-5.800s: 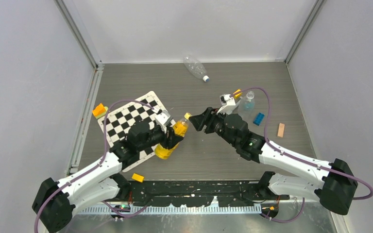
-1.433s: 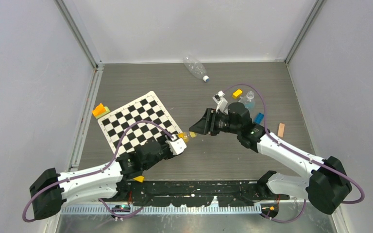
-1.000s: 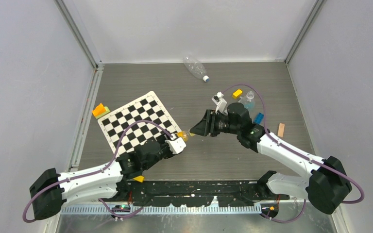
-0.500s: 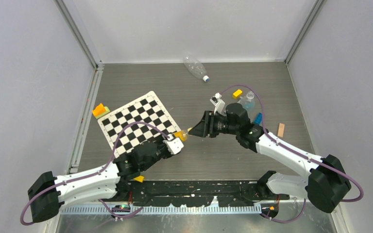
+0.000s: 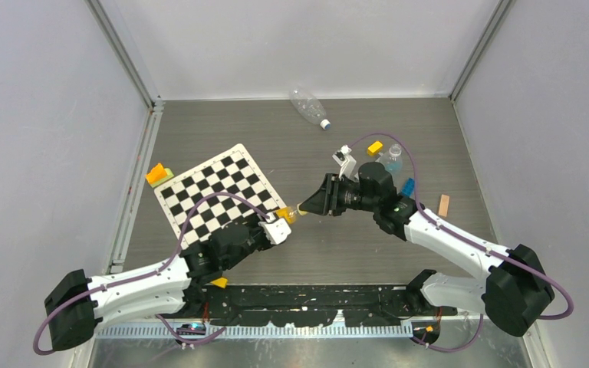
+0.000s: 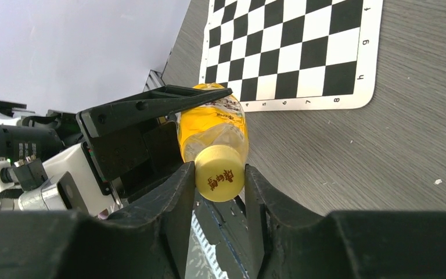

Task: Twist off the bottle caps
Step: Unscrew the bottle cap from the plastic bottle.

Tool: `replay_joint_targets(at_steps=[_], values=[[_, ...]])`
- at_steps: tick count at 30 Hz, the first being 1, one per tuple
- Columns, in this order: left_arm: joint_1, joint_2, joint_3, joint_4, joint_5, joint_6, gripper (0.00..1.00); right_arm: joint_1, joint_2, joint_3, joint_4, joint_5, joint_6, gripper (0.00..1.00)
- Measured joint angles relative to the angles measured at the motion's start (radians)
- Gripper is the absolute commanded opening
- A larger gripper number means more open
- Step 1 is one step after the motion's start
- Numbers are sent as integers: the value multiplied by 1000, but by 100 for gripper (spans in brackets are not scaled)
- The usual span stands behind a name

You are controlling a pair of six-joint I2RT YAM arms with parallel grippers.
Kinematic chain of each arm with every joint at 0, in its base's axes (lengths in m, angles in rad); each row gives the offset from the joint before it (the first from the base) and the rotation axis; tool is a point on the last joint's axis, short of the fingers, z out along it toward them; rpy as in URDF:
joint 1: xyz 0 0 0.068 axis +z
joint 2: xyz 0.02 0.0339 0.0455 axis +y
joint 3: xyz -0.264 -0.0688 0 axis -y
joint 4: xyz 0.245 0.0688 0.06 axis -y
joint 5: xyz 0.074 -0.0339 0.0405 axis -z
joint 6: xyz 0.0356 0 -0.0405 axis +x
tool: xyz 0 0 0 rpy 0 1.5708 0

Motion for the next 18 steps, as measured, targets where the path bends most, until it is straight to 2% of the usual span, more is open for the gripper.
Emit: replay_joint_targets(at_steps=[1, 2, 3, 5, 12, 18], values=[[0, 0, 0, 0, 0, 0, 0, -1, 0, -1, 0, -2, -2, 21], [0, 0, 0, 0, 1, 1, 0, -3, 0, -2, 3, -9, -4, 17], [0, 0, 0, 0, 1, 2, 0, -5, 0, -4, 6, -15, -6, 9], [0, 0, 0, 0, 4, 3, 0, -6, 0, -9, 15, -25, -13, 2], [6, -9, 32, -115, 83, -50, 0, -11, -14, -72, 70, -79, -100, 0], [83, -42, 82, -247, 316, -134, 0, -4, -93, -165, 168, -132, -195, 0]])
